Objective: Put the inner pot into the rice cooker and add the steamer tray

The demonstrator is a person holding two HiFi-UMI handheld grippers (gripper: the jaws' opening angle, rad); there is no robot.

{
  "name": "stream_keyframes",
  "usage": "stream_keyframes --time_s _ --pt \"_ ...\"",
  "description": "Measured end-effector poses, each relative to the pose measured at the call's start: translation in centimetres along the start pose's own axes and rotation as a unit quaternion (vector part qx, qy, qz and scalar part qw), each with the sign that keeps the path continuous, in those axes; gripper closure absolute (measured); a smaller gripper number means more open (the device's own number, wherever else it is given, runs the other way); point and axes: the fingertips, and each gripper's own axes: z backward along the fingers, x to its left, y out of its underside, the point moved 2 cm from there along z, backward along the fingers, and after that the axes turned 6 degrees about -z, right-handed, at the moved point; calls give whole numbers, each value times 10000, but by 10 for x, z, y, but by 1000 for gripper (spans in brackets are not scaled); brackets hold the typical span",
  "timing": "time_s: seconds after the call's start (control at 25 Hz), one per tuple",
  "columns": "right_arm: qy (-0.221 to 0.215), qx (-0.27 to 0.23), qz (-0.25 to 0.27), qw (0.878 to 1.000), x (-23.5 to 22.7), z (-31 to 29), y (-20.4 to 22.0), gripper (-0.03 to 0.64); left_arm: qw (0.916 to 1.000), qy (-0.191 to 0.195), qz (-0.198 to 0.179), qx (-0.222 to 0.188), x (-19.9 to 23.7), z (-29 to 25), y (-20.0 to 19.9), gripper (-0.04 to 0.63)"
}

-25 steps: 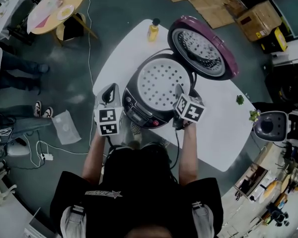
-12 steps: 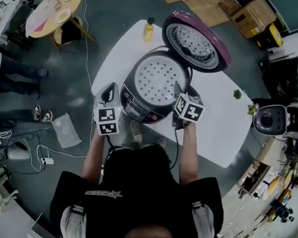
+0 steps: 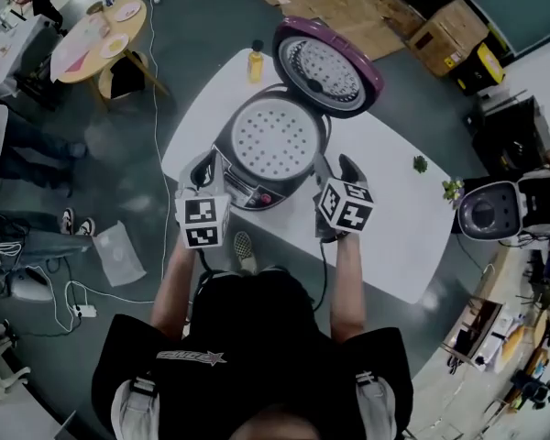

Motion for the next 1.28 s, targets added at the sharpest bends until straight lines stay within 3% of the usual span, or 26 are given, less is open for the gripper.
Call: stream_keyframes --time_s 0.32,0.64,0.84,0.92,1.28 --pt "-183 -704 14 9973 -22 91 -4 387 9990 239 -195 -313 -68 44 -25 584" --pt "-78 -1481 227 9887 -56 196 17 387 9953 718 -348 -546 -153 88 -35 584" --pt "311 -1867 318 9814 -80 263 44 455 9900 1080 -452 -787 -207 124 -42 584" --pt "506 -2009 343 9777 -89 290 55 514 9877 1216 -504 -841 -226 138 -40 584" --pt "889 -2198 376 9707 -107 377 117 592 9761 1769 -785 -989 -300 202 -32 584"
